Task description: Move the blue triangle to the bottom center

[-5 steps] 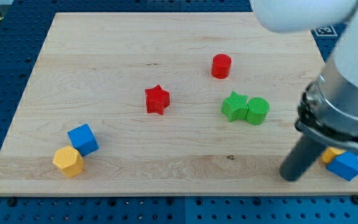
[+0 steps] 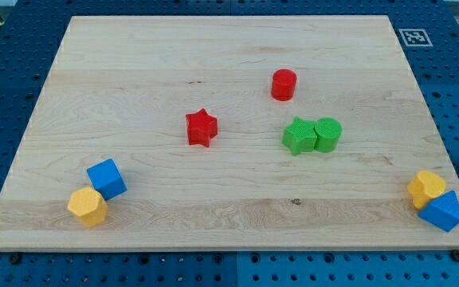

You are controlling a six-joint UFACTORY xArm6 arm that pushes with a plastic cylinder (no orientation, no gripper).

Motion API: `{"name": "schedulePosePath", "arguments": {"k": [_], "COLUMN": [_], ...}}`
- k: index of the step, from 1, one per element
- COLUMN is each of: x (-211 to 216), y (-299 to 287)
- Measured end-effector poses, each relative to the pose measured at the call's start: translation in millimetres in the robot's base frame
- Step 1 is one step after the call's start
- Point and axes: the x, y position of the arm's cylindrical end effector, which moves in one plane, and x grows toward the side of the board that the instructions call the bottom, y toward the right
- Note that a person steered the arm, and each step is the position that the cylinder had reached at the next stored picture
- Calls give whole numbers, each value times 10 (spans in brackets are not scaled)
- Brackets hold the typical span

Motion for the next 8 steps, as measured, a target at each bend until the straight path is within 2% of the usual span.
{"name": "schedulePosePath", "arguments": {"k": [1, 3, 6, 8], "x": [206, 986, 1013, 1013], "y": [-1, -66, -1731, -2434]}}
